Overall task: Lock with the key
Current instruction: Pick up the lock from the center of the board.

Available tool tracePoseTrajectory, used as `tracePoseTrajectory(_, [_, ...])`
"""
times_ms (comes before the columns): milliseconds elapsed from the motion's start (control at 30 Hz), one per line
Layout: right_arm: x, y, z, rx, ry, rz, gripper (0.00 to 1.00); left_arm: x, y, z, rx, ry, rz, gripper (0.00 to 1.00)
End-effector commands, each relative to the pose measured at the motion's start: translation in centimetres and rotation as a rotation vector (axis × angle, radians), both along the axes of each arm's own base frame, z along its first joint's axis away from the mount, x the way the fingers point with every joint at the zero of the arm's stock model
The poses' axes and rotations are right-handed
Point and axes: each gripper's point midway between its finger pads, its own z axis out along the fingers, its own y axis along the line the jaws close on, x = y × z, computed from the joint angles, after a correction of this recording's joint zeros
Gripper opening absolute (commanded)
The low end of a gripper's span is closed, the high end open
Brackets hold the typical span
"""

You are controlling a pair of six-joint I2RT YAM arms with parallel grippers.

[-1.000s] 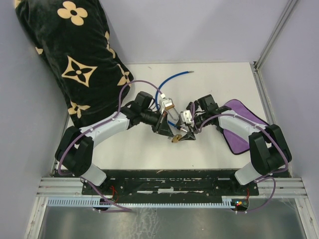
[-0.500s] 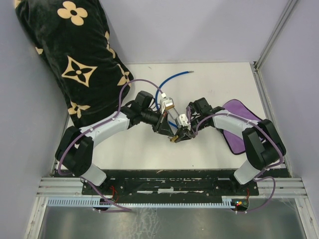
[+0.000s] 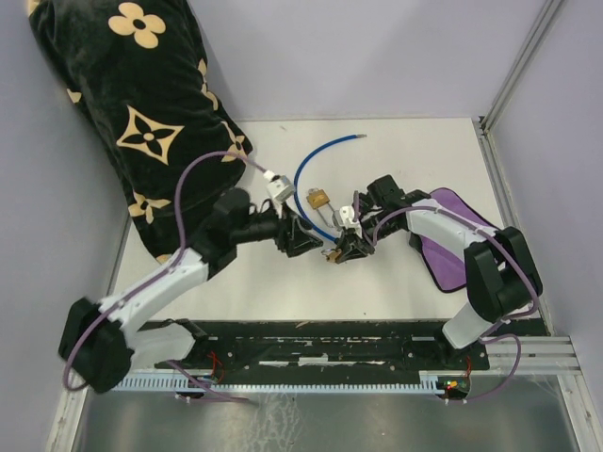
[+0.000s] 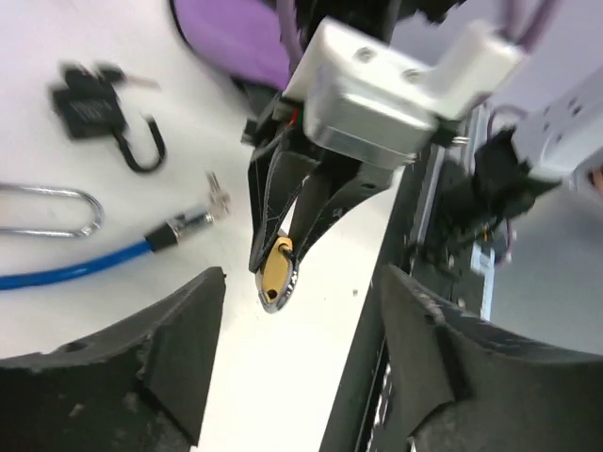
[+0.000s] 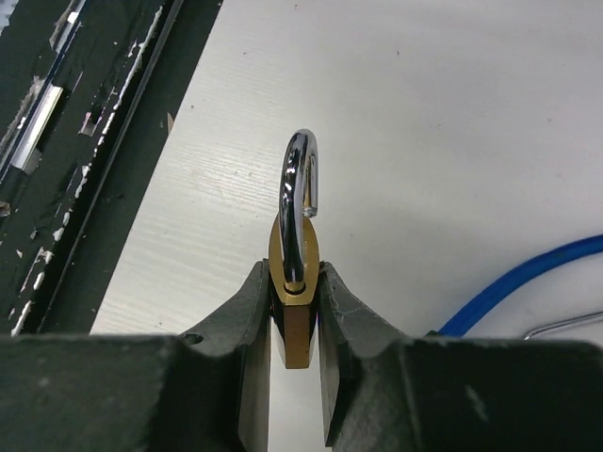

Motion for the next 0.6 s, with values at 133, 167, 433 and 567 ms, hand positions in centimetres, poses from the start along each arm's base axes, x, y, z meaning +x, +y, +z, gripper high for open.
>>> tracePoseTrajectory(133, [-0.8,-0.8,6.7,-0.068,0.094,-0.054,0.02,-2.2,4.1,9.0,-0.396,-0.430,0.176,0.86])
tracePoseTrajectory(167, [-1.0,-1.1,6.9,-0.101,0.111,-0.080,0.02,-2.5,4.1,8.5,-0.398,-0.429,0.166,0.86])
tracePoseTrajectory(433, [-1.4,-3.0,5.5,-0.212,0.094,-0.232,0.02,-3.2,2.2,6.2,-0.348,-0.551,0.121,0.83])
tracePoseTrajectory(567, [-2.1,-2.7,4.6,-0.189,0.105,-0.190,0.02,-2.8,0.8,3.0,-0.254,-0.580,0.047,0.77])
